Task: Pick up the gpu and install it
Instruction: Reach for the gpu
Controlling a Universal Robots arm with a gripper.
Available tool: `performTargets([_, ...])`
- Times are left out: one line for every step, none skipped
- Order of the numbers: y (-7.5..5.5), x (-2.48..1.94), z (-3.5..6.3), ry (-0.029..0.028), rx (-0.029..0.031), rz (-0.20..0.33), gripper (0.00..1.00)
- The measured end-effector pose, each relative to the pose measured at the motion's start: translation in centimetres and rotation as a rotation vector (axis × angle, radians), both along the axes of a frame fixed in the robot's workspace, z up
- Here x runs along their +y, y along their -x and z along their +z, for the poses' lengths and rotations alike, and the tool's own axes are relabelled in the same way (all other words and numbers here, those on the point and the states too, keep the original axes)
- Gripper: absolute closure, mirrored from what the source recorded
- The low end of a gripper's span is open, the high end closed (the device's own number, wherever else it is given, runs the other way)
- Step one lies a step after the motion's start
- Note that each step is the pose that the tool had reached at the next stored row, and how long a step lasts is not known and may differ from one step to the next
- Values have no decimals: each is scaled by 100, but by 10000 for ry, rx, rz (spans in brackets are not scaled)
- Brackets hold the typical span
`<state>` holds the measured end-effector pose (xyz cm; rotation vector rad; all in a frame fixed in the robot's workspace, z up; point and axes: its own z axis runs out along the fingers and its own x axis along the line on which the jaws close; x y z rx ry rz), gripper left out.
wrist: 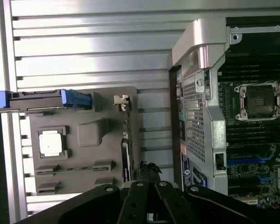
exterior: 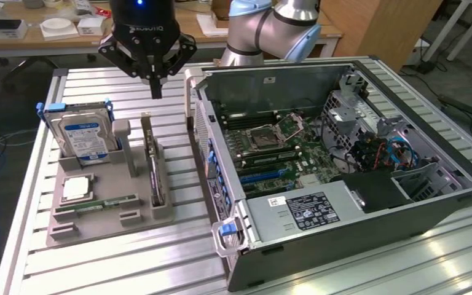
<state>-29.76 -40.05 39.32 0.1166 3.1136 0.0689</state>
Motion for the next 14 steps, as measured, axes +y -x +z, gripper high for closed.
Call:
performTargets([9,0,0,0,1,0,90])
performTargets([18,0,0,0,1,0,90])
performTargets([28,-1,0,0,0,0,90])
performTargets([38,-1,0,0,1,0,90])
performTargets([49,-1,1,1,1,0,90])
performTargets([60,-1,0,0,0,-1,90])
performTargets([70,-1,0,0,0,-1,90])
performTargets([79,-2,0,1,1,-1,90])
performTargets([89,-2,0,1,0,0,90])
performTargets([101,-2,0,0,1,0,90])
performTargets([114,-3,0,0,1,0,90])
performTargets([129,-3,0,1,1,0,90])
performTargets([147,-3,0,1,0,0,90])
performTargets([164,-3,1,1,2,0,90])
